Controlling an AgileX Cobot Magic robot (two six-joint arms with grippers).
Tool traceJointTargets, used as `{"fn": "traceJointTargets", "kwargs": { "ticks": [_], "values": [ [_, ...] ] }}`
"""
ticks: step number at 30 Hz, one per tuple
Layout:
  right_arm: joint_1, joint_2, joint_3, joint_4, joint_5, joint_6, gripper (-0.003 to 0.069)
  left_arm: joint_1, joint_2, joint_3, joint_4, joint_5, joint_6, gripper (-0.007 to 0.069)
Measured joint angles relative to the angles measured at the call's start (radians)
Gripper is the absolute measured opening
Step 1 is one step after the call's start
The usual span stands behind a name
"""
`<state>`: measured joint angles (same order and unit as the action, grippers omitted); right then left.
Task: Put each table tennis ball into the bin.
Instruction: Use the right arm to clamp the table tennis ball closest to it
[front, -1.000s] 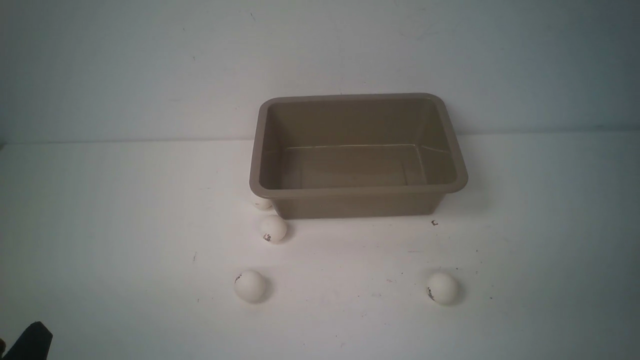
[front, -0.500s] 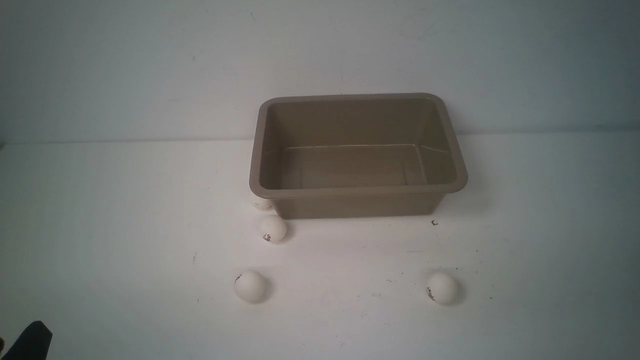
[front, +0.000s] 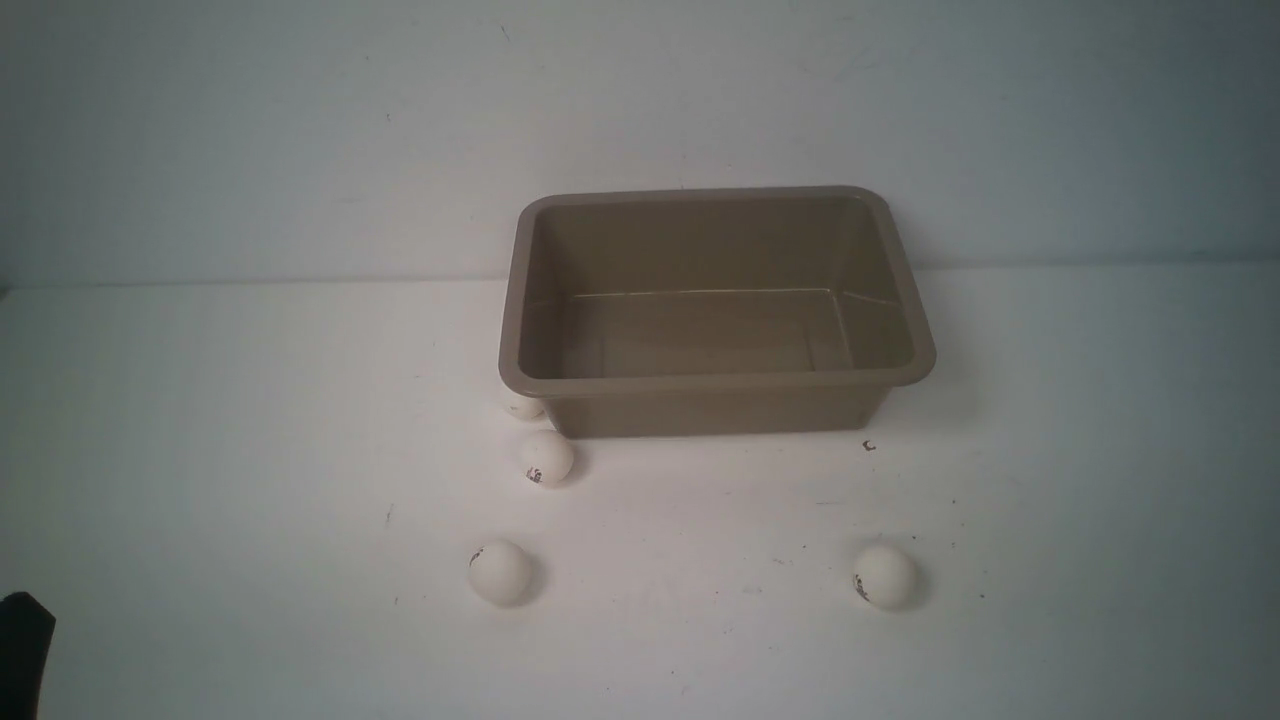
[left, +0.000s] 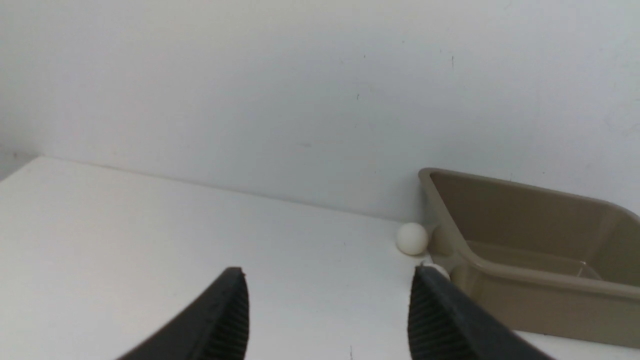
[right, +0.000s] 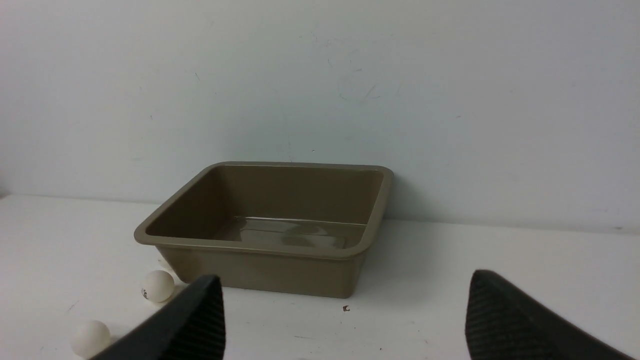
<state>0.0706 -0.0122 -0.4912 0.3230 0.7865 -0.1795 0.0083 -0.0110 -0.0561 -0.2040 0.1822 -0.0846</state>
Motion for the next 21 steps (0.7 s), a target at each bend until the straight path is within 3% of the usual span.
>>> {"fn": "traceJointTargets", "kwargs": {
  "ticks": [21],
  "values": [
    [0.000, 0.000, 0.000, 0.044, -0.034, 0.011, 0.0585, 0.000, 0.000, -0.109, -0.003, 0.057, 0.002, 0.0395]
  ]
}}
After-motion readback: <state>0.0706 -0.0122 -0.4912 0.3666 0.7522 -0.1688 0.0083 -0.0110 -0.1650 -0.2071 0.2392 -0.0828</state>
